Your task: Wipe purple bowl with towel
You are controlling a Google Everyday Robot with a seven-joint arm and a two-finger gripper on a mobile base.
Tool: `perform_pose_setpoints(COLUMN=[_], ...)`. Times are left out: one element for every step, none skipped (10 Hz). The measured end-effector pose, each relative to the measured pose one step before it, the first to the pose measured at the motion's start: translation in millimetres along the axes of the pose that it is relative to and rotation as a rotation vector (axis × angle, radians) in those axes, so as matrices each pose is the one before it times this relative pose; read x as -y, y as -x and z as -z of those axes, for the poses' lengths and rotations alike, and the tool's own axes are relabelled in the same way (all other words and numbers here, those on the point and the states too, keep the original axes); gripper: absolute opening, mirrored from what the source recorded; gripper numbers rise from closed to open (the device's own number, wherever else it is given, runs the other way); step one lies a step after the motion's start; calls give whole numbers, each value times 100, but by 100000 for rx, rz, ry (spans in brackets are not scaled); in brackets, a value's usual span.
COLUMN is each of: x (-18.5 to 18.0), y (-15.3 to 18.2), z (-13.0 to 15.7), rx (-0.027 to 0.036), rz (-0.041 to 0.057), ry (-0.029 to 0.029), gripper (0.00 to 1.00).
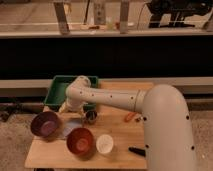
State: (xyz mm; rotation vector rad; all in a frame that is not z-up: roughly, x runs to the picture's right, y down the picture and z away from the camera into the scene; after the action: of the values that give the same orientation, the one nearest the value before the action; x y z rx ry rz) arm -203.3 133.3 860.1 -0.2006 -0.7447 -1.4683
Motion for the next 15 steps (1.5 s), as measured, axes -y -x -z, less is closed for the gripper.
perform_pose_setpoints(x=[-43, -38, -103, -238, -10, 83, -277, -229, -8, -63, -258, 8, 166, 184, 216], y=[320, 245, 249, 265, 363, 275, 563, 136, 77, 87, 161, 232, 192, 339, 560], z=[-313, 64, 119, 212, 63, 44, 75, -47, -132, -121, -171, -221, -206, -227, -341], rx=[1605, 1015, 759, 656, 1244, 921, 1216, -15, -90, -9, 415, 1615, 1531, 3121, 5143], rz=[3676, 2650, 2581, 2594, 3327, 3294, 5191, 531, 425, 329, 711, 1815, 2257, 3304, 4399], ry=[-166, -296, -284, -49, -74, -48, 196, 349, 374, 357, 410, 88, -216, -945, -900], gripper=[80, 80, 80, 80, 80, 80, 80, 80, 80, 80, 80, 80, 80, 80, 80])
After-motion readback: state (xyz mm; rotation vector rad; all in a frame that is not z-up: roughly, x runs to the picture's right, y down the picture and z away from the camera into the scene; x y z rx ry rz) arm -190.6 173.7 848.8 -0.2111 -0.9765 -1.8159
